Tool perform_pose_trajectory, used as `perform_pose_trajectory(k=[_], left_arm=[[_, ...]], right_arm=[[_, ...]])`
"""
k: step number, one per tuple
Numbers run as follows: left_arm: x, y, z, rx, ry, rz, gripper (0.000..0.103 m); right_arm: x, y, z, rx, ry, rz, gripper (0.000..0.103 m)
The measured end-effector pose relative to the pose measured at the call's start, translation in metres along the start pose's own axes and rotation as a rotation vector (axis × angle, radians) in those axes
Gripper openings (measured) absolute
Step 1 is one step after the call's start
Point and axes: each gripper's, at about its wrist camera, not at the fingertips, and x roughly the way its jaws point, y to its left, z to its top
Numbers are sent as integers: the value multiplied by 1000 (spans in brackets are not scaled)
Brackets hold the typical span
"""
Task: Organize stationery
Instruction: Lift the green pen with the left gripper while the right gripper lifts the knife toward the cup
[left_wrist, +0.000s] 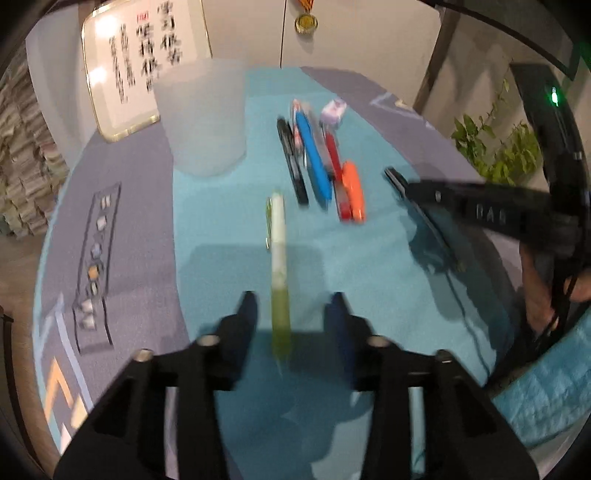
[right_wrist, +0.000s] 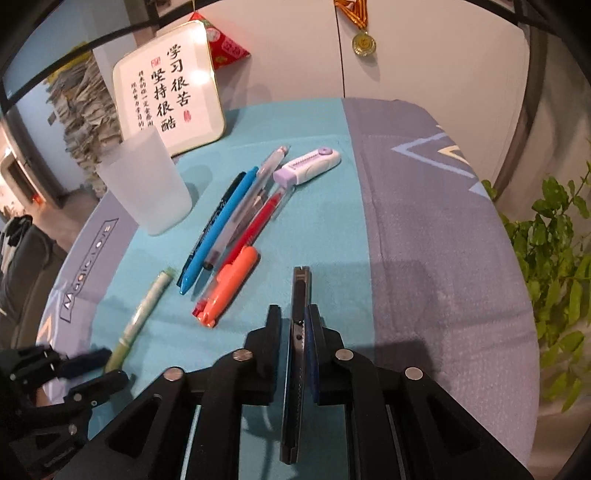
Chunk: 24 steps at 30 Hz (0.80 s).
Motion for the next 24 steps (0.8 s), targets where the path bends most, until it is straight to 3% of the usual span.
perform_pose_trajectory(k=[4, 6, 10, 15, 16, 17, 18, 24], left_arm=[[10, -1, 24, 17, -11, 12, 43], [22, 1, 36, 13, 7, 14, 42], [38, 1, 47, 18, 39, 32, 40], [51, -4, 54, 58, 53, 36, 26], [51, -5, 54, 61, 52, 33, 19], [52, -6, 55, 66, 56, 26, 14], [51, -6, 55, 69, 60, 26, 13], [21, 1, 52, 41, 7, 0, 12]], right_arm=[[3, -6, 7, 15, -7, -30, 26], [4, -9, 11, 24, -11, -26, 40], [12, -6, 17, 7, 8, -27, 42], [32, 4, 22, -38, 51, -72, 39], [33, 7, 23, -56, 44, -93, 32], [35, 10, 24, -73, 48, -114, 16], [35, 12, 24, -79, 48, -115, 12], [-2, 16, 23, -41, -56, -65, 12]])
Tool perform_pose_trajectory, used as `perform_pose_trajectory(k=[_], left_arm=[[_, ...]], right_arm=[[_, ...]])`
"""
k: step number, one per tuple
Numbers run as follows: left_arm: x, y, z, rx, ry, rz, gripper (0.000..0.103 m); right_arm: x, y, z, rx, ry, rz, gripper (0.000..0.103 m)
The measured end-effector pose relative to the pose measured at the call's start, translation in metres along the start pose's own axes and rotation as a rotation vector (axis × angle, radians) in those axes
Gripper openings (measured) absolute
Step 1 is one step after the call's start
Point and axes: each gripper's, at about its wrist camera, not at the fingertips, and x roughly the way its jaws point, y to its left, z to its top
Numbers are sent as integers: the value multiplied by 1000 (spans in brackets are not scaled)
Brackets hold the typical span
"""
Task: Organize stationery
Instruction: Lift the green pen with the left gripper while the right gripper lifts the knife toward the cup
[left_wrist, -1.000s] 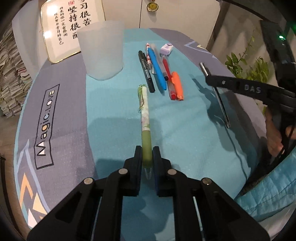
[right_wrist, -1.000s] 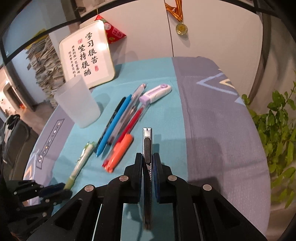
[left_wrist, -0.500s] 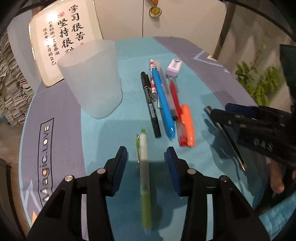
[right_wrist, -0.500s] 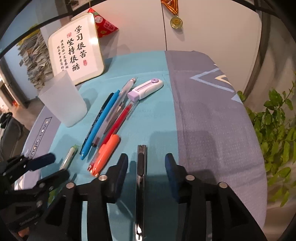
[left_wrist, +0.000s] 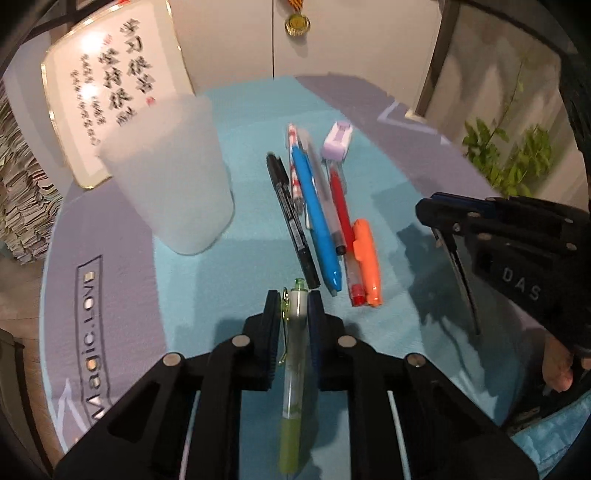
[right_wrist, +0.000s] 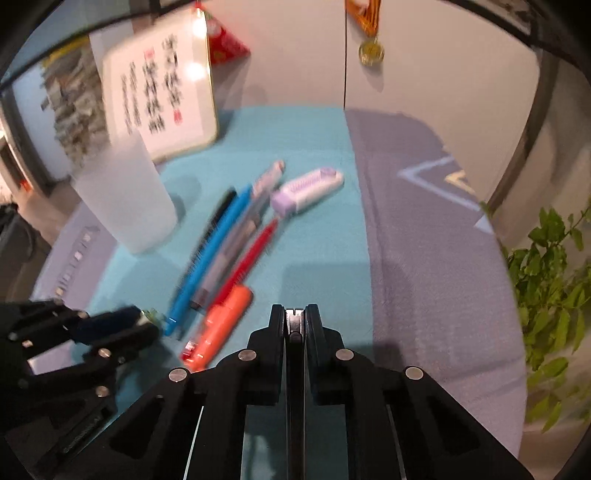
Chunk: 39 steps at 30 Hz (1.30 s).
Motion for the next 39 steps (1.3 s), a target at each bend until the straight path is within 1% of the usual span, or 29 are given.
perform_pose_trajectory(k=[4, 6, 9, 11, 16, 20, 22, 25, 29, 31, 35, 39], left_arm=[[-34, 3, -3, -14, -70, -7, 12], [-56, 4, -6, -19, -114, 3, 12], [-77, 5, -11, -20, -166, 16, 12], [-85, 2, -8, -23, -189, 22, 12], [-104, 6, -8, -35, -249, 28, 12], [-117, 16, 8, -62, -301, 43, 12], [-122, 24, 18, -92, -322, 44, 12], [-123, 35, 33, -122, -351, 51, 12], [-121, 47, 49, -141, -369, 48, 12], [-121, 53, 57, -147, -380, 45, 12], [-123, 64, 74, -149, -421, 68, 12], [-123, 80, 88, -172, -449, 62, 12]], right_arm=[[-33, 5, 2, 4, -73, 16, 12], [-51, 11, 2, -5, -119, 23, 12], [-72, 21, 3, -27, -175, 28, 12], [-84, 30, 2, -45, -213, 27, 12], [-101, 43, 4, -59, -265, 37, 12], [-113, 49, 14, -42, -335, 60, 12], [-115, 53, 23, -35, -362, 72, 12], [-110, 60, 31, -32, -363, 83, 12], [-100, 70, 44, -52, -363, 99, 12], [-100, 73, 53, -56, -386, 116, 12], [-102, 81, 75, -64, -492, 158, 12], [-91, 87, 101, -29, -502, 210, 12]])
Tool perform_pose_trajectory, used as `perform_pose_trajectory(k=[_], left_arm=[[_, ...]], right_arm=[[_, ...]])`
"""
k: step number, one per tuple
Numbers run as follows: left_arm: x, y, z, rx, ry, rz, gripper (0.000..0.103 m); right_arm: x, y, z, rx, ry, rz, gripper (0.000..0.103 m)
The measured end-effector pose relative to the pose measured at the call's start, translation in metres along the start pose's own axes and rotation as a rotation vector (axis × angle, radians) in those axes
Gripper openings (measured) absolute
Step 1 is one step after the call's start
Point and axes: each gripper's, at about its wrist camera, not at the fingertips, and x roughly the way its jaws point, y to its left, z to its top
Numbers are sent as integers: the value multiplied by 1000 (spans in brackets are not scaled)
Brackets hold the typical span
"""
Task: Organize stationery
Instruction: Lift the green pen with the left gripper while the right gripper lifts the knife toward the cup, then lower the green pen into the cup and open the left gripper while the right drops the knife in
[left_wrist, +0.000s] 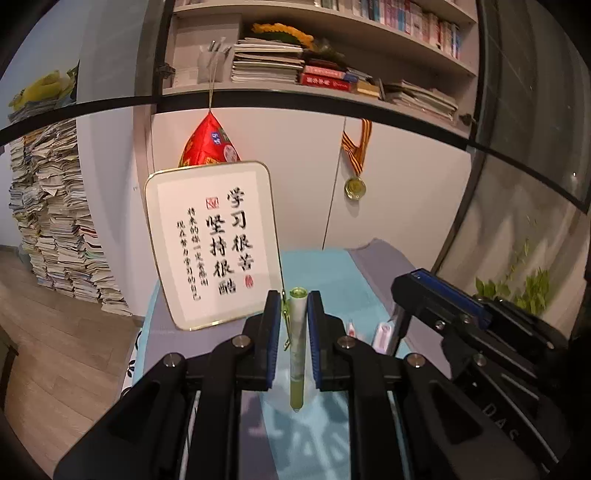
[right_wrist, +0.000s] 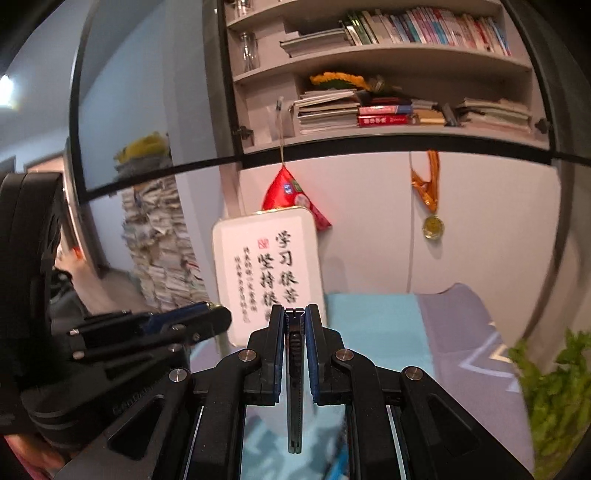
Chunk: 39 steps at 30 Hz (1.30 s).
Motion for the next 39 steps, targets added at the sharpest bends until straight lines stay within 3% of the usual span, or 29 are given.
perform_pose_trajectory(k=[13, 24, 35, 38, 39], left_arm=[[27, 22, 7, -33, -20, -25, 13], [57, 30, -21, -56, 107, -37, 13], [50, 35, -40, -72, 150, -56, 14], [42, 34, -47, -63, 142, -52, 28], [39, 34, -49, -58, 138, -51, 38]], right_arm=[[33, 9, 9, 5, -16, -11, 12], [40, -3, 6, 40, 8, -25, 12], [37, -3, 6, 41, 4, -28, 12], [38, -1, 4, 37, 2, -23, 12], [38, -1, 4, 38, 3, -22, 12]])
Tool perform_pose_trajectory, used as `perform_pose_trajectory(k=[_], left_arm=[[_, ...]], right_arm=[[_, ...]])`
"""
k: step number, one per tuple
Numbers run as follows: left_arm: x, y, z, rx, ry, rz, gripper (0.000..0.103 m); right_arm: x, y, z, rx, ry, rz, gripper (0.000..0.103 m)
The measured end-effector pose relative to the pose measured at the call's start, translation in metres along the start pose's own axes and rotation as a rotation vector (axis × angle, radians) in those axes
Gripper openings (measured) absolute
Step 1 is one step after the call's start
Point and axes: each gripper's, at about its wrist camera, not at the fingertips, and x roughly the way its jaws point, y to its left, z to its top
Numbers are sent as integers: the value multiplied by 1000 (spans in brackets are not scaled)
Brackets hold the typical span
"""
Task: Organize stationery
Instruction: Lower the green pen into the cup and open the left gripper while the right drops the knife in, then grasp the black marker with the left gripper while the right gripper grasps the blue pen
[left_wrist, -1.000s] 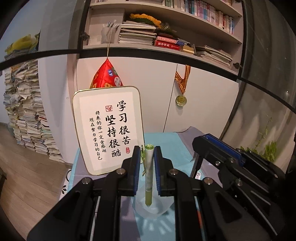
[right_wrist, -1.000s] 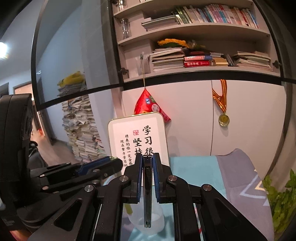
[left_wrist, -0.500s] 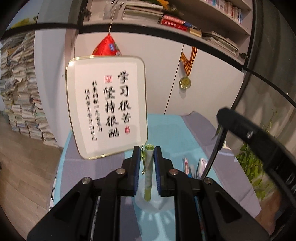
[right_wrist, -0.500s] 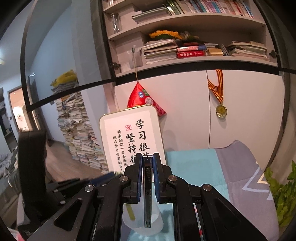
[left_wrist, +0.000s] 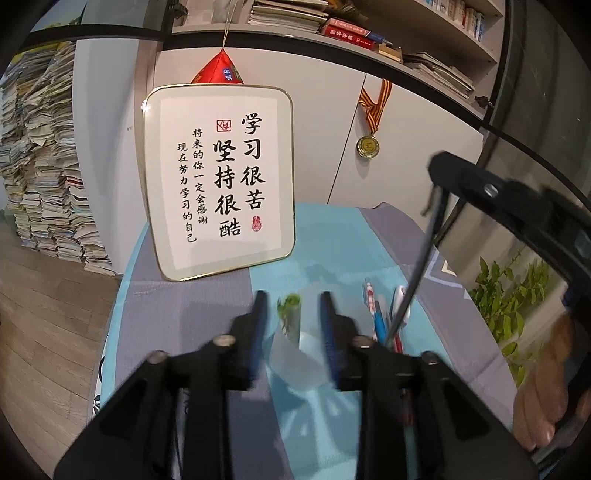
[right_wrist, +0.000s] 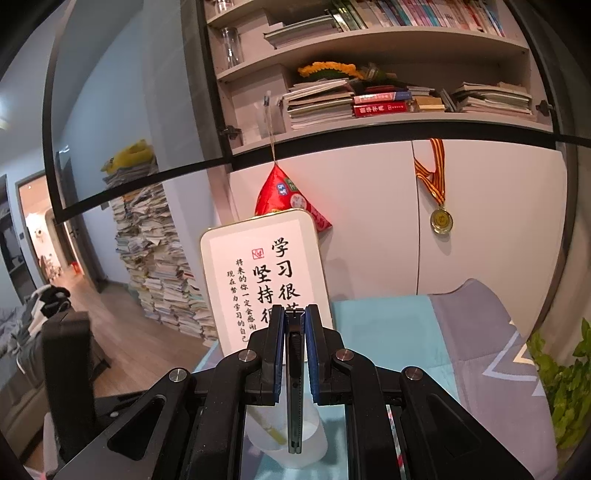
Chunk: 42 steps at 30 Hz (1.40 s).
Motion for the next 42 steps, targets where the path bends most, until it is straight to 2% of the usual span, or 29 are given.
perform_pose_trajectory(k=[1, 2, 6, 13, 20, 35, 42], left_arm=[[-3, 0, -3, 4, -7, 4, 44], [-9, 0, -8, 7, -20, 12, 45], [-22, 3, -22, 15, -39, 23, 46], [-28, 6, -41, 29, -23, 44, 47], [-24, 15, -51, 5, 0, 63, 47], [-25, 11, -54, -4, 2, 61, 47], [-32, 7, -53, -2, -9, 66, 54]], right_arm=[[1, 0, 0, 1, 0, 1, 12], [1, 1, 0, 2, -1, 3, 12], [1, 1, 0, 3, -1, 5, 12], [16, 10, -5, -6, 18, 6, 12], [36, 11, -15, -1, 93, -5, 12], [67, 5, -52, 19, 320, -6, 12], [61, 4, -55, 16, 343, -22, 12]])
